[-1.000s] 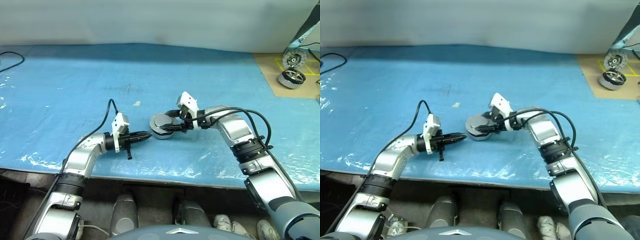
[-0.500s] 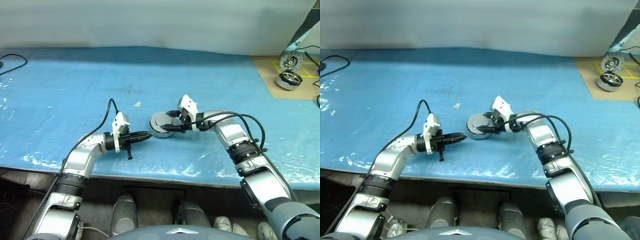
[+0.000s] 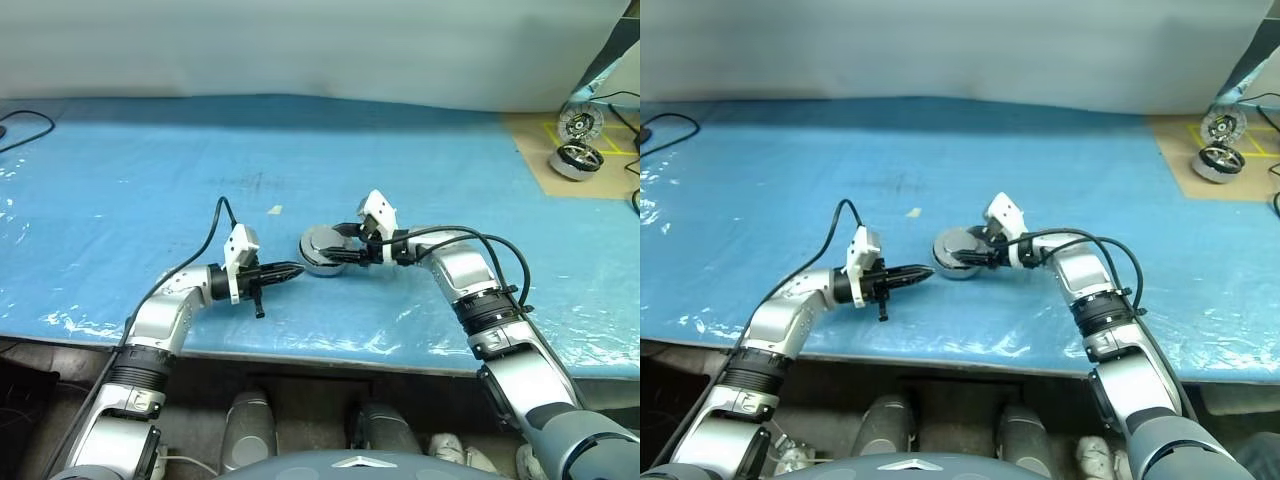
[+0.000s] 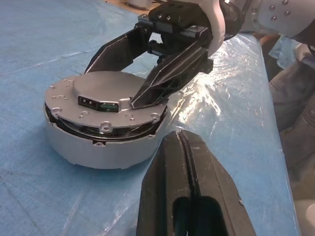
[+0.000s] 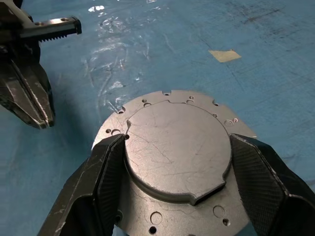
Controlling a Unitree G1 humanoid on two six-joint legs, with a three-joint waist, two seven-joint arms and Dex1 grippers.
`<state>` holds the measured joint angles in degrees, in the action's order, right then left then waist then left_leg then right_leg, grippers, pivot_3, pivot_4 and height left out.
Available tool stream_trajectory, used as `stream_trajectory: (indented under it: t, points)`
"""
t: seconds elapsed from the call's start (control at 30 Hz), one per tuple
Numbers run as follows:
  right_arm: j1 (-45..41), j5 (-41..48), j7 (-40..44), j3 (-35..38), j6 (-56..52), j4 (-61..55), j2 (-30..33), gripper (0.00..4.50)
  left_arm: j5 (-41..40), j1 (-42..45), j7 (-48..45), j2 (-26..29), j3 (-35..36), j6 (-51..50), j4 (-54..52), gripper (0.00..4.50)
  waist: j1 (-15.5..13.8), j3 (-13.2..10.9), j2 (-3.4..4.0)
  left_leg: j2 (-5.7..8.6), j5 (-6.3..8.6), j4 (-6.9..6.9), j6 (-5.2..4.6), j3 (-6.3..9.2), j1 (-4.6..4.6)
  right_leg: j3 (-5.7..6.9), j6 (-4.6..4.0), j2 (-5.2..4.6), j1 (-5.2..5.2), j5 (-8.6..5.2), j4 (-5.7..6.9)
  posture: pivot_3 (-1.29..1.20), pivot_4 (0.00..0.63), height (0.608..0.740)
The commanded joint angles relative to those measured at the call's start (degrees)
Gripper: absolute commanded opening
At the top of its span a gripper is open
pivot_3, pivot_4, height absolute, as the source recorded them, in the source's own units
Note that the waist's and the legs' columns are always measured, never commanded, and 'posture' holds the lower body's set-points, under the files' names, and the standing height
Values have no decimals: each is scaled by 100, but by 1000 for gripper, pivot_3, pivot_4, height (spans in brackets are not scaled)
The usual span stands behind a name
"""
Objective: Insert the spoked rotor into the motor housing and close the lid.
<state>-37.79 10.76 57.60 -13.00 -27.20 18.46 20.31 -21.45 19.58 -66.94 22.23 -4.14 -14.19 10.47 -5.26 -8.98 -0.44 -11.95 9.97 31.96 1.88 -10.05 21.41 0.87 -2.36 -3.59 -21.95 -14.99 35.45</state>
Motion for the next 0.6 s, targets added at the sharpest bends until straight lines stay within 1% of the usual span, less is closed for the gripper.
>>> stream_trajectory:
  t: [0.03, 0.07, 0.13, 0.27, 0.43, 0.6]
  points:
    - [-26, 79, 177, -179, -287, -532, 7, 2958, -109, 72, -4, 22, 69, 37, -89, 0, 7, 0, 0, 2, -1, 1, 0, 0, 18, -1, 0, 6, -18, 1, 1, 0, 150, 740]
    - [-66, 65, 195, -205, -319, -649, 22, 2958, -108, 70, 5, 13, 65, 36, -94, 0, 8, 0, 0, 3, -1, 2, 0, 0, 43, 0, 2, 14, -43, 3, 8, 0, 150, 740]
    - [-192, 138, 204, -173, -463, -851, -1, 2958, -105, 58, 29, -10, 52, 34, -120, 0, 9, 0, 0, 2, -5, 3, -5, 0, 60, 2, 22, 18, -65, 15, 23, 0, 150, 740]
    - [-321, 114, 164, -184, -521, -922, -64, 2958, -89, 48, 74, -48, 21, 22, -156, 0, 16, -1, -1, -3, -10, 1, -12, 1, 95, 3, 24, 27, -101, 16, 24, 0, 150, 740]
    - [-199, -235, 105, -495, -246, -782, -42, 2958, -138, 39, 38, 30, 89, -6, -170, 0, 15, -2, -1, -2, -1, 5, 3, 1, 100, 4, 25, 23, -104, 17, 24, 0, 150, 740]
    - [-360, 213, 173, -177, -736, -972, -187, 2958, -215, -54, -86, 209, 208, -34, -173, 0, 14, -2, -2, -3, -1, 10, 3, 1, 99, 4, 25, 23, -103, 17, 28, 0, 150, 740]
